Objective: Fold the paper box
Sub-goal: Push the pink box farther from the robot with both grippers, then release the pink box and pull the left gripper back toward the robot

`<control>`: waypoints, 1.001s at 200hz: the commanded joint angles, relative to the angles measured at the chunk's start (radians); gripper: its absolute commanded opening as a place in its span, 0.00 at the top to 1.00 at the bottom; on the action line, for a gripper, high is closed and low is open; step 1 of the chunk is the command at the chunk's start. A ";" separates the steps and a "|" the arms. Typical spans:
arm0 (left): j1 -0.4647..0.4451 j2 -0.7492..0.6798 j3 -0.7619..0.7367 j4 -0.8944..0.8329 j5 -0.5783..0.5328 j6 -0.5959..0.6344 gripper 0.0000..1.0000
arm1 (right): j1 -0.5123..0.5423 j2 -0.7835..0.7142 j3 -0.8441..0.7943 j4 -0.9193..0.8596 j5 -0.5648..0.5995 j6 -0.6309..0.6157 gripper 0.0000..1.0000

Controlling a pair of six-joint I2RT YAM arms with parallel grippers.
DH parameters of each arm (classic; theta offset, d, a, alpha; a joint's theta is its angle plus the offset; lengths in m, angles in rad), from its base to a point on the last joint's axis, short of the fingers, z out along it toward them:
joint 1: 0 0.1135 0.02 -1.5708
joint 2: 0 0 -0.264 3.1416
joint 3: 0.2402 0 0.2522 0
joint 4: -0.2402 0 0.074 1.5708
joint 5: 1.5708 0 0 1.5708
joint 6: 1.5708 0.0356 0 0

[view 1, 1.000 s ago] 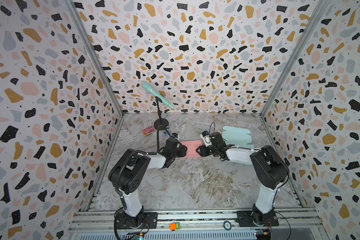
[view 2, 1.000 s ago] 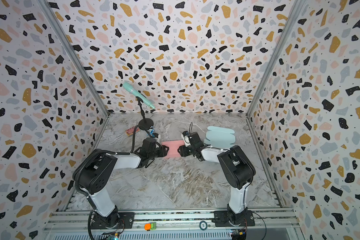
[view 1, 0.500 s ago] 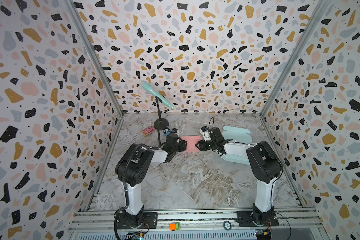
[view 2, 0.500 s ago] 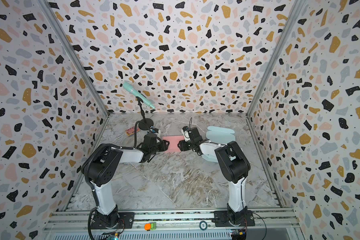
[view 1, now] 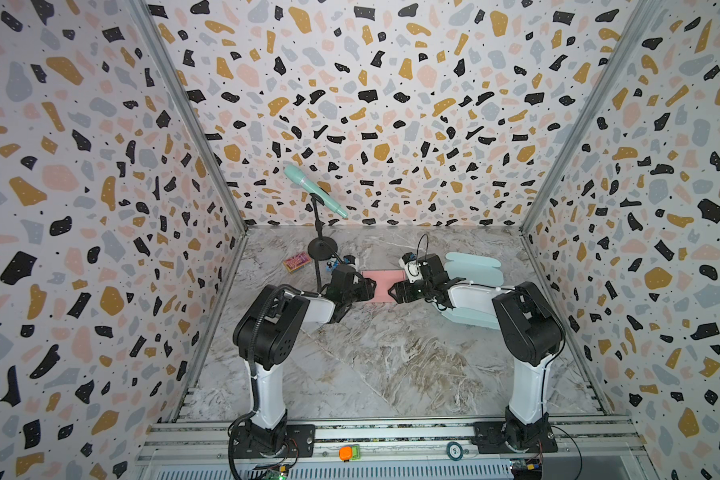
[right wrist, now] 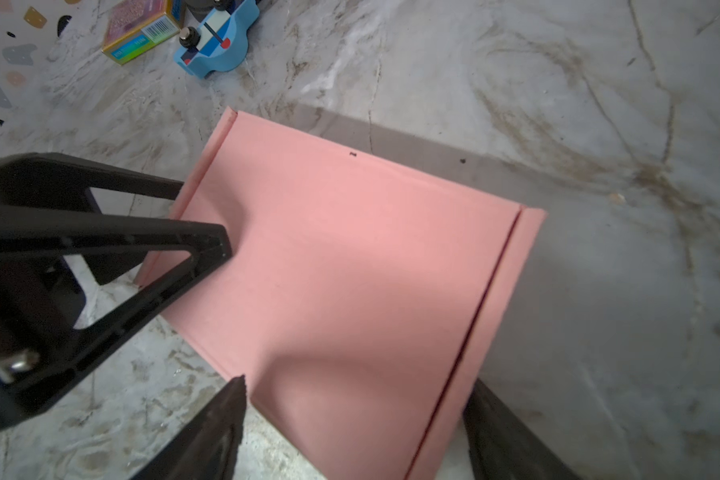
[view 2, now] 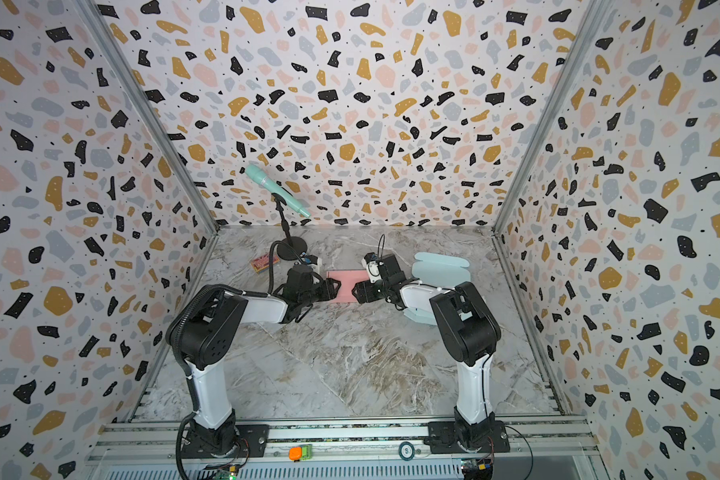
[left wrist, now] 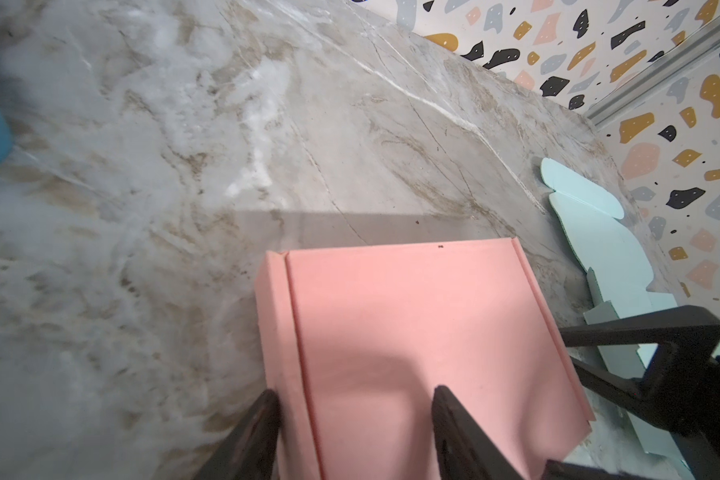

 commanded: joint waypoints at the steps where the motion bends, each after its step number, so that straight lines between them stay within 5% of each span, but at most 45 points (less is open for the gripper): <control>1: 0.003 -0.023 -0.012 0.057 0.028 -0.007 0.32 | 0.005 -0.060 -0.008 -0.006 0.007 -0.015 0.14; 87: 0.020 -0.183 -0.114 0.008 -0.047 0.037 0.00 | -0.028 -0.224 -0.112 -0.069 0.099 -0.045 0.04; 153: -0.013 -0.346 -0.246 0.015 -0.065 -0.012 0.00 | -0.040 -0.362 -0.182 -0.189 0.280 -0.101 0.08; 200: -0.135 -0.468 -0.289 -0.115 -0.150 0.021 0.00 | -0.039 -0.325 -0.172 -0.254 0.374 -0.146 0.13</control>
